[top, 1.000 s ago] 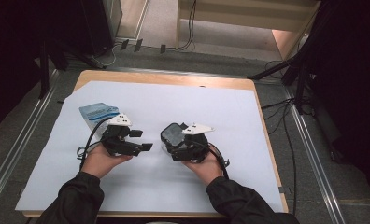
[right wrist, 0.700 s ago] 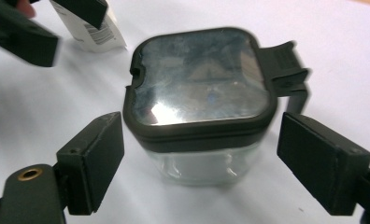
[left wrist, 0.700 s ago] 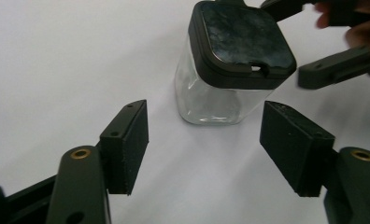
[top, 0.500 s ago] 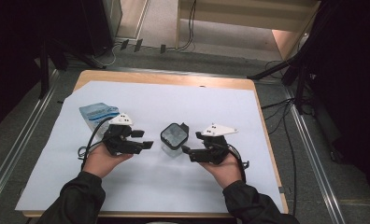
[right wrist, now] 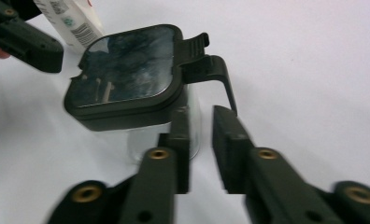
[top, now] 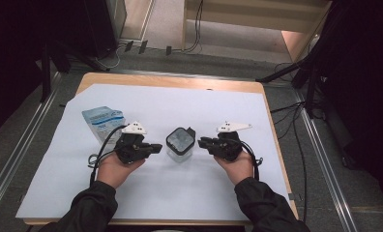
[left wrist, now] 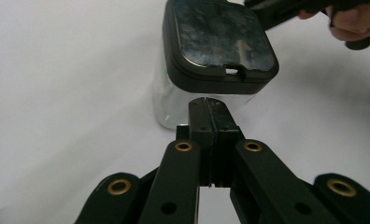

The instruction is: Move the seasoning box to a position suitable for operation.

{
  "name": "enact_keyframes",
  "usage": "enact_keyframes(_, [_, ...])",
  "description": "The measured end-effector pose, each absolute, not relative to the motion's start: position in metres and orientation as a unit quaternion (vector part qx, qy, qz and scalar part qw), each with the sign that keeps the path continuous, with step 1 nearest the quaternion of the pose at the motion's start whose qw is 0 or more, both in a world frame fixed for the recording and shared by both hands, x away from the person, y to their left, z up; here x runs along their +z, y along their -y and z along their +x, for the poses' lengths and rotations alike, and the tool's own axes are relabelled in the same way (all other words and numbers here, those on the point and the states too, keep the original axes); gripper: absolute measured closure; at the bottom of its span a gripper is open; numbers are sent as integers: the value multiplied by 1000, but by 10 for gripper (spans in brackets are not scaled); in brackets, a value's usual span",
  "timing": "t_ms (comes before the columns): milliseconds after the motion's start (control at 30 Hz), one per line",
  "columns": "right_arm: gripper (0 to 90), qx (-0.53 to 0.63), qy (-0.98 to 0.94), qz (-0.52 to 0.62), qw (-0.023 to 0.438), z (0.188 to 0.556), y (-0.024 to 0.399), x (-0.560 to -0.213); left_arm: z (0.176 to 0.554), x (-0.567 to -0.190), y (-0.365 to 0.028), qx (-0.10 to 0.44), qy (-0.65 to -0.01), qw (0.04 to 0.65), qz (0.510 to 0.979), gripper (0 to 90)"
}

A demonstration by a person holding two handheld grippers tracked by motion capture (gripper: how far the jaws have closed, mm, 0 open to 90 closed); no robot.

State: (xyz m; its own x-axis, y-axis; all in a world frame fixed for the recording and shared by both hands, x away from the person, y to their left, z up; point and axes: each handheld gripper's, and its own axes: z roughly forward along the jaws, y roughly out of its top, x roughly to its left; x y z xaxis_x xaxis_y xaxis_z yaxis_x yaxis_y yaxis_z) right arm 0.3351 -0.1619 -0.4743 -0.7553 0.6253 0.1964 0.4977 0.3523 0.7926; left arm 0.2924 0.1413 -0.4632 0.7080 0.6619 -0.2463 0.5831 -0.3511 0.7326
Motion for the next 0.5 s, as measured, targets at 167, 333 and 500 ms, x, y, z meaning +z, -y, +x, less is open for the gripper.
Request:
enact_keyframes(167, [900, 446, -828, 333, 61, 345, 152, -482, 293, -470, -137, 42, -382, 430, 817, 900])
enact_keyframes(333, [900, 441, -835, 325, 61, 349, 146, -487, 299, -477, -132, 32, -372, 429, 823, 900])
enact_keyframes(500, [900, 442, -835, 323, 61, 349, 146, -488, 299, -478, -128, 32, -366, 430, 825, 900])
